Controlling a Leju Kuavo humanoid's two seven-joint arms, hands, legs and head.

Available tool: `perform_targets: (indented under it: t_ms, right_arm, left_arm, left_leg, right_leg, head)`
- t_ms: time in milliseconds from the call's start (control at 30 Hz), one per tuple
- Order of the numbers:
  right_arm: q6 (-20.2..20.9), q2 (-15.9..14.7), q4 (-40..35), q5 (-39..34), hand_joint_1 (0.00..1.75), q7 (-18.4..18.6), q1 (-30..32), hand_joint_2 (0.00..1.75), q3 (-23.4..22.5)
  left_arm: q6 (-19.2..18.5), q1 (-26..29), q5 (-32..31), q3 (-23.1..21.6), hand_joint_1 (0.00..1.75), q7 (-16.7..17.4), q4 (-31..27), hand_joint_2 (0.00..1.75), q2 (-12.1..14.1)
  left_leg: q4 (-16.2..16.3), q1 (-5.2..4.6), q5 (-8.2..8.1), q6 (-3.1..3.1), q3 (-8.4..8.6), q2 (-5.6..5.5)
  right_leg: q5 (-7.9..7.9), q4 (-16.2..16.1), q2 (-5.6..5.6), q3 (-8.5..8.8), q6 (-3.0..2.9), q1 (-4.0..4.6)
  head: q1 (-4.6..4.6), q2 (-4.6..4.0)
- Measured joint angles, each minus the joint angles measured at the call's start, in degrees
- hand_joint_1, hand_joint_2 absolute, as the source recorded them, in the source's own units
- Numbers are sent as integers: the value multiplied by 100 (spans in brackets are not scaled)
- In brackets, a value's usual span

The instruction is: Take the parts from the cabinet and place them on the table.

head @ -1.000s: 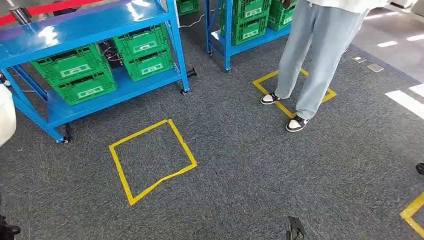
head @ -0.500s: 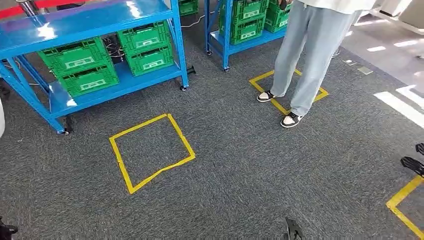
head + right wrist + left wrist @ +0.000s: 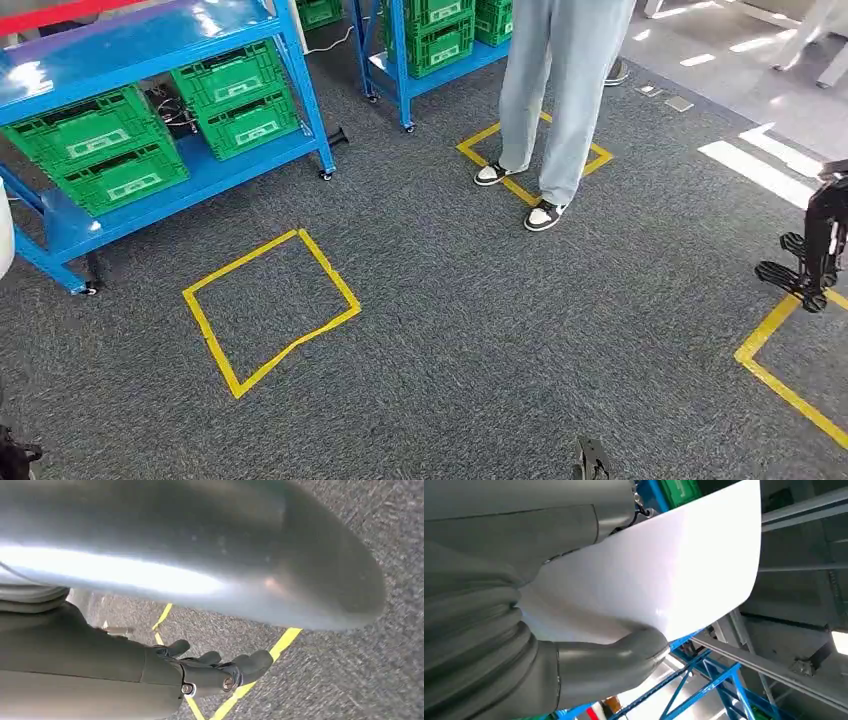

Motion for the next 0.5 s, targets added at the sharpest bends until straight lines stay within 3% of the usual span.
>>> perform_targets:
  t_ms: [33,100,133,167,233,300,333,367,400,467,500]
  right_arm:
    - [0,0,0,0,0,2,5,0,-2]
    - [0,2,0,0,0,2,1,0,-4]
    - [0,7,0,2,0,2,-2,0,-4]
    - [2,13,0,2,0,0,-3,0,-4]
    - [2,13,0,7,0,0,-7,0,-4]
    - [4,13,0,7,0,2,9,0,-4]
    - [6,13,0,9,0,2,13,0,-4]
    - [11,22,0,9,0,4,14,0,-4]
    - [11,24,0,9,0,0,0,0,-4]
    - [11,17,0,13,0,0,-16,0,-4]
    - [22,17,0,20,0,0,-8,0,-4]
  left_arm:
    - [4,-2,-2,-7,175,0,15,175,0]
    - [4,-12,-11,-15,175,0,20,175,-2]
    - [4,-23,-22,-17,175,0,20,175,-2]
    - [4,-34,-44,-24,175,0,24,175,-2]
    - [9,-37,-48,-26,175,9,28,175,-2]
    - [9,-52,-52,-26,175,7,31,175,-9]
    - [9,-81,-52,-26,175,9,31,175,-22]
    - [9,-97,-55,-28,175,9,39,175,-33]
    - [9,-100,-55,-26,175,7,41,175,-35]
    - [13,-98,-55,-26,175,11,70,175,-33]
    - [13,-97,-57,-26,175,11,87,175,-33]
  left_leg:
    - [-114,6,124,7,72,-5]
    - [-963,19,589,45,525,-64]
    - [-1521,24,808,75,824,-220]
    - [-1804,30,731,111,945,-514]
    - [-1811,-17,775,143,906,-395]
    - [-1821,-40,821,230,906,-301]
    - [-1881,32,891,294,914,-203]
    - [-1889,14,914,332,900,-149]
    - [-1884,8,925,358,872,-75]
    - [-1863,-6,932,369,822,71]
    - [-1849,-9,933,369,801,140]
  right_leg:
    - [20,1,60,-17,14,-2]
    - [55,8,186,-37,43,-4]
    - [73,9,243,-40,70,-8]
    - [97,14,288,-66,109,-1]
    - [150,0,379,-121,192,-22]
    - [218,-45,493,-145,291,-31]
    - [202,9,435,-174,287,-52]
    - [44,168,167,-261,297,-6]
    - [-214,535,11,-438,319,-18]
    - [-639,1442,-60,-828,366,-16]
    - [-714,1726,-63,-934,380,-17]
  head:
    - [-4,0]
    - [-4,0]
    - [-2,0]
    - [0,0]
    - [0,0]
    - [0,0]
    - [0,0]
    - [26,0]
    - [55,0]
    - [55,0]
    - [52,0]
